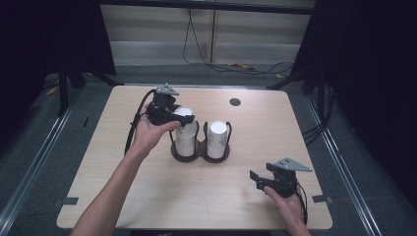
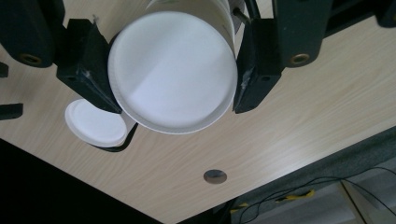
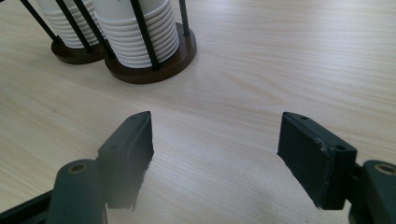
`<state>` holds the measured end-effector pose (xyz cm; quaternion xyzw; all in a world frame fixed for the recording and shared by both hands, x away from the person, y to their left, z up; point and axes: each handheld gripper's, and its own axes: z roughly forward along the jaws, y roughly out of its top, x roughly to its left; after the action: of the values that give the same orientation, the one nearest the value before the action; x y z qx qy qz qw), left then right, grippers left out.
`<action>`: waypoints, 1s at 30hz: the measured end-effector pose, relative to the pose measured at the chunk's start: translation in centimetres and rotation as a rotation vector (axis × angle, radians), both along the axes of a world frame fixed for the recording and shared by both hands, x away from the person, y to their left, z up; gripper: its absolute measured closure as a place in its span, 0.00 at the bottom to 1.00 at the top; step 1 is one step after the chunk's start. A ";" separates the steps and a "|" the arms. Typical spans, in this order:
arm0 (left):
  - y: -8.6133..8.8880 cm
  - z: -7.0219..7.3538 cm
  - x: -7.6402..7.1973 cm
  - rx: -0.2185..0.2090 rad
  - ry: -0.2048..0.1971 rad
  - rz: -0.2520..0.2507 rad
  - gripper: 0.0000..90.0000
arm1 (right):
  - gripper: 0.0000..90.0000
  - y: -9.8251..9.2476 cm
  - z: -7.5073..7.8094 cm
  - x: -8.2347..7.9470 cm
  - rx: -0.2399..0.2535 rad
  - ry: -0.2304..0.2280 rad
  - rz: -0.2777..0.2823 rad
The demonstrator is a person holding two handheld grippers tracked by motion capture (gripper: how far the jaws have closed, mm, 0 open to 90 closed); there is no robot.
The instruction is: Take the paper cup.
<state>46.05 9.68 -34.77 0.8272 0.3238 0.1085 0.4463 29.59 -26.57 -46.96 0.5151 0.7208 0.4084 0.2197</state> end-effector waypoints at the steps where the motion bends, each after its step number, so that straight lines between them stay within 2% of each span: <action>1: 0.1 0.1 -0.1 -0.015 0.001 0.006 0.39 | 0.30 0.0 0.0 0.0 -0.001 0.000 0.000; 8: 0.4 0.6 -0.4 -0.025 -0.020 -0.005 0.39 | 0.30 0.0 0.0 0.0 0.000 -0.001 0.002; 10: 0.5 0.8 -0.4 -0.051 -0.021 -0.011 0.39 | 0.30 0.1 0.0 0.0 -0.003 -0.001 0.002; 14: 0.6 1.2 -0.5 -0.073 -0.018 -0.001 0.40 | 0.30 0.1 0.0 0.0 -0.004 0.000 0.000; 16: 0.6 1.4 -0.5 -0.064 -0.030 0.000 0.40 | 0.30 0.1 0.0 0.0 -0.003 0.001 0.001; 23: 0.8 1.7 -0.7 -0.077 -0.047 0.005 0.40 | 0.30 0.0 0.0 0.0 -0.003 0.001 0.000; 24: 1.0 1.8 -0.7 -0.112 -0.043 -0.009 0.40 | 0.30 0.0 0.0 0.0 -0.003 0.000 0.000; 26: 1.1 1.9 -0.7 -0.123 -0.042 -0.016 0.40 | 0.30 0.0 0.0 0.0 -0.002 0.000 0.000; 28: 1.3 2.3 -0.9 -0.131 -0.067 -0.014 0.40 | 0.30 0.0 0.0 0.0 0.002 0.001 0.000; 30: 1.6 2.6 -1.0 -0.154 -0.071 -0.018 0.40 | 0.30 0.0 0.0 0.0 0.003 0.003 -0.002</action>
<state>45.08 11.25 -32.14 0.7889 0.3078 0.1085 0.5207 29.62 -26.56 -46.98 0.5166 0.7201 0.4087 0.2183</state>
